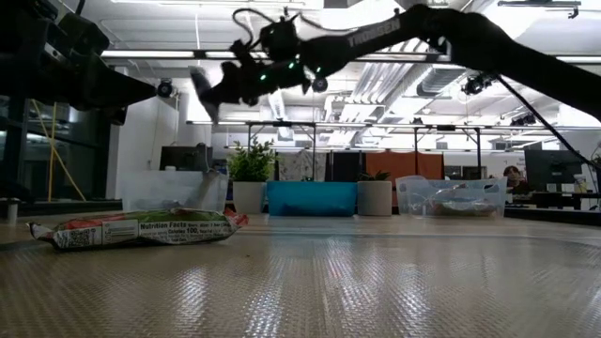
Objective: Pick and place Granola Bars by type
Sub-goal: Put the blue granola bar into the left transparent bin
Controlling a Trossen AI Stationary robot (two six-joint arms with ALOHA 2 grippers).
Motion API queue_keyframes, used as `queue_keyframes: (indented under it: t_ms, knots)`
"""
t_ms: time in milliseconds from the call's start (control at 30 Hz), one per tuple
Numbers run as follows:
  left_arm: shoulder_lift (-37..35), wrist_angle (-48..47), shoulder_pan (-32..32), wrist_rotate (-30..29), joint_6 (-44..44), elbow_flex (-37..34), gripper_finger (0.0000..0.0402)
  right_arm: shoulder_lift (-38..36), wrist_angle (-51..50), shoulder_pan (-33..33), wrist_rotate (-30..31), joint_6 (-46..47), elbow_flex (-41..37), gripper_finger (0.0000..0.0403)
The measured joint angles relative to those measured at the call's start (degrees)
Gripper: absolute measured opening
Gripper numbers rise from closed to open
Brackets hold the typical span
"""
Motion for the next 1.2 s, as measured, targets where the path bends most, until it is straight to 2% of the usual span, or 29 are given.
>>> queue_keyframes:
  t_ms: [267,400,533,667,767,1033,1200]
  knots:
    - [0.0,0.0,0.0,0.0,0.0,0.0,0.0001,6.1,10.2,1.3,4.8,10.8,0.0,0.0016]
    - [0.0,0.0,0.0,0.0,0.0,0.0,0.0001,8.1,14.4,0.8,7.8,22.3,0.0,0.0016]
    - [0.0,0.0,0.0,0.0,0.0,0.0,0.0001,9.3,15.2,0.3,11.8,31.4,0.0,0.0016]
    - [0.0,0.0,0.0,0.0,0.0,0.0,0.0001,9.7,15.2,0.3,13.1,37.7,0.0,0.0016]
    - [0.0,0.0,0.0,0.0,0.0,0.0,0.0001,9.7,14.6,1.2,13.2,38.6,0.0,0.0016]
    - [0.0,0.0,0.0,0.0,0.0,0.0,0.0001,9.7,13.0,3.2,11.1,32.7,0.0,0.002]
    - [0.0,0.0,0.0,0.0,0.0,0.0,0.0001,9.8,13.4,3.7,14.4,29.2,0.0,0.005]
